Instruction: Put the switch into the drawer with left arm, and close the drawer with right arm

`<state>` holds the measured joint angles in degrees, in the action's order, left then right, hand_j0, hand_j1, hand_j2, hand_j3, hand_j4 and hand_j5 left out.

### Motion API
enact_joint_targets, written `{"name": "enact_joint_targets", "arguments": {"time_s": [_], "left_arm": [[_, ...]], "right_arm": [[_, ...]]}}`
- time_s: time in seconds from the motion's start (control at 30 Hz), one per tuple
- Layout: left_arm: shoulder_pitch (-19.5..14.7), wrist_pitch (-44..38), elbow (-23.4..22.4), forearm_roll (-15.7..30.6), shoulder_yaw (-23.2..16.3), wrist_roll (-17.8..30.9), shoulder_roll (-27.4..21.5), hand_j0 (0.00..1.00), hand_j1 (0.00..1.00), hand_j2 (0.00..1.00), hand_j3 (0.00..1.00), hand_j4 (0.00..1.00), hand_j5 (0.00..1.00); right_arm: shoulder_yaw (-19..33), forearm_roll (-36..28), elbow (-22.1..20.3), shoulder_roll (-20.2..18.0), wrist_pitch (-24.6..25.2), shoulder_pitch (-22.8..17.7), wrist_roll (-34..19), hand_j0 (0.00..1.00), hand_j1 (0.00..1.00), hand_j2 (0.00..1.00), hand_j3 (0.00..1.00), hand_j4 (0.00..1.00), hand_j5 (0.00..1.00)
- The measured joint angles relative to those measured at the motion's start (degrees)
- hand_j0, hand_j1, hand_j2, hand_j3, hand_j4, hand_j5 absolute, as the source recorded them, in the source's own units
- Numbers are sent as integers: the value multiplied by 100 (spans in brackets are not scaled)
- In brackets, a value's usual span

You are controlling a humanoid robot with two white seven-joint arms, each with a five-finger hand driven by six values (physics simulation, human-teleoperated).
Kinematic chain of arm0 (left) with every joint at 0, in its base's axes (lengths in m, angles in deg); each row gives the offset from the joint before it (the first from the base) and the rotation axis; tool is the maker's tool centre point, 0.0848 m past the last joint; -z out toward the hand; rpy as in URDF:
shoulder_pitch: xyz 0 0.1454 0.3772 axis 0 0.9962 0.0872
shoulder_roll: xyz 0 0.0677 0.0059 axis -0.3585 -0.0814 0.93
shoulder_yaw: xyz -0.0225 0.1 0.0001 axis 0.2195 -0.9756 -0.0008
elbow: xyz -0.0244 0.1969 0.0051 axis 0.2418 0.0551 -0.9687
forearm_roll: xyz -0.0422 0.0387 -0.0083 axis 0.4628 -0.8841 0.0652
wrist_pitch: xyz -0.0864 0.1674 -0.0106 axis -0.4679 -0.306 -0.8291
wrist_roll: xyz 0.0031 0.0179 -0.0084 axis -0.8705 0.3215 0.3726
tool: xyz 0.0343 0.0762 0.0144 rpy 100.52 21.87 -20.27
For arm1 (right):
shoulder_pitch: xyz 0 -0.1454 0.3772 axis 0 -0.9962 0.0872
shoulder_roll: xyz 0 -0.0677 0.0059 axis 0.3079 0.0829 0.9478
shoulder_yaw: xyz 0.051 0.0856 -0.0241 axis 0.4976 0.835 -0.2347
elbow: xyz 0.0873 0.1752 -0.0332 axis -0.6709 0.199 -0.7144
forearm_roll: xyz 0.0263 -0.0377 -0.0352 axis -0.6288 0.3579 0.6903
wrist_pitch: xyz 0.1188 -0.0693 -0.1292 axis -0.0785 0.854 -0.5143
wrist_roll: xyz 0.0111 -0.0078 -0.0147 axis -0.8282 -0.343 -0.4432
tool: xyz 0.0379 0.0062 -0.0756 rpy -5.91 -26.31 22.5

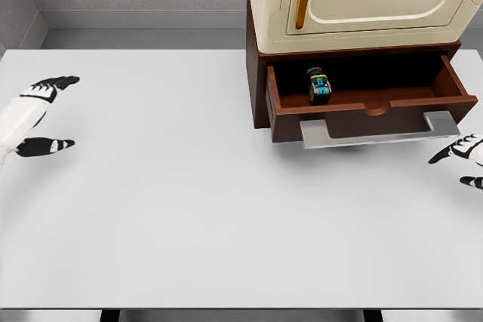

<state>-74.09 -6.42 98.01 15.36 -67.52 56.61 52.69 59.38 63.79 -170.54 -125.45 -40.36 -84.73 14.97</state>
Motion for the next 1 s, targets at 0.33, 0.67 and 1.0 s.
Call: {"name": "enact_joint_targets", "arguments": {"time_s": [0.33, 0.67, 1.0], "left_arm": [[9, 0, 60, 83, -1, 55, 120, 100, 100, 100, 100, 100, 100], [9, -1, 140, 98, -11, 58, 126, 100, 100, 100, 100, 100, 100], [26, 0, 158, 101, -17, 58, 129, 100, 100, 100, 100, 100, 100]], "right_arm": [[-54, 22, 87, 298, 0, 316, -12, 70, 70, 70, 70, 70, 70], [-520, 407, 311, 638, -9, 1028, -34, 73, 73, 73, 73, 73, 73], [-696, 164, 380, 599, -1, 940, -19, 73, 73, 73, 73, 73, 73]]}}
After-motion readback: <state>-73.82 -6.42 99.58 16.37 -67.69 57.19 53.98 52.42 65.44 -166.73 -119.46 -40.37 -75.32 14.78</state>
